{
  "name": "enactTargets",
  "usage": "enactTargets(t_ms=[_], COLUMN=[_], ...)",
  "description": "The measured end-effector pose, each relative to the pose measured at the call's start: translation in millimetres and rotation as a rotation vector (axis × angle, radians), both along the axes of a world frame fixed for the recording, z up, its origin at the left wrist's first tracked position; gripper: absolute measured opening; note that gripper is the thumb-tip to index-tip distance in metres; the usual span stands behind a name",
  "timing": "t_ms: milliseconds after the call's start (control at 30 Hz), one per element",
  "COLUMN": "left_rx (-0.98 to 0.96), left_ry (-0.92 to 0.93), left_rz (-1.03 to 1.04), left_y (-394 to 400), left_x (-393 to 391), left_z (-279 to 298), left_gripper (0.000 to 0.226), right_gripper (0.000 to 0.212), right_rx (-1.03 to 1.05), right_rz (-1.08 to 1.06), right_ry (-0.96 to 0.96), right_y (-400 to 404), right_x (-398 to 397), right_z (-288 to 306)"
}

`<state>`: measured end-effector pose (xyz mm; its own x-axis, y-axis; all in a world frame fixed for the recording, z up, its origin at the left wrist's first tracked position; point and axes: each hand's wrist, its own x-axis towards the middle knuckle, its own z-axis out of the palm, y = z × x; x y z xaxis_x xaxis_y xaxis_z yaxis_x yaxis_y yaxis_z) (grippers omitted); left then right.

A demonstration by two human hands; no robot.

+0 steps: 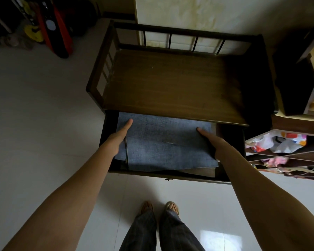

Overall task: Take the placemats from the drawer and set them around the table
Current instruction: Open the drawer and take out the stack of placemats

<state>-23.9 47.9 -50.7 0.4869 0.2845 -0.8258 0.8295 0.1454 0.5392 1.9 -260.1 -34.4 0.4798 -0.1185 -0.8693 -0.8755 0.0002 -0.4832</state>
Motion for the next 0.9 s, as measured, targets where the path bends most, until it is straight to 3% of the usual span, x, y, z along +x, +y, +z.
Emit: enactTargets(t_ms=[67,133,233,367,500,567,733,900], left_rx=[-0.078,-0.061,0.029,0.005,0.136,0.13,-0.125,-0.269], left_ry=[0.021,0.133,0.252,0.181,0.124,0.096,0.063,0.04], left_rz=[-0.062,-0.129,-0.244,-0.421,-0.551,-0.432,0.119,0.308], left_y=[6,7,8,15,8,2,-17,-14], left_x=[1,1,-1,-24,-41,-43,-44,-36], left_z=[1,2,5,1,-7,-9,3,34], left_gripper=[0.09,0.093,0.104,0.056,0.052,0.046,0.024,0.002], right_gripper=[0.05,0.048,0.062,0.094,0.092,0.088,0.085,0.089], right_rx=[0.041,0.043,0.003,-0.109,-0.19,-0.207,-0.314,-0.287], right_rz=[0.044,0.077,0.089,0.001,-0.112,-0.127,-0.113,-0.1], right_ry=[0.031,0.05,0.051,-0.048,-0.132,-0.158,-0.19,-0.166], right_y=[-5,-7,-6,-1,7,10,16,12], right_x=[-3,-5,-6,-10,-16,-20,-27,-20], right_z=[2,5,3,-9,-19,-21,-21,-11])
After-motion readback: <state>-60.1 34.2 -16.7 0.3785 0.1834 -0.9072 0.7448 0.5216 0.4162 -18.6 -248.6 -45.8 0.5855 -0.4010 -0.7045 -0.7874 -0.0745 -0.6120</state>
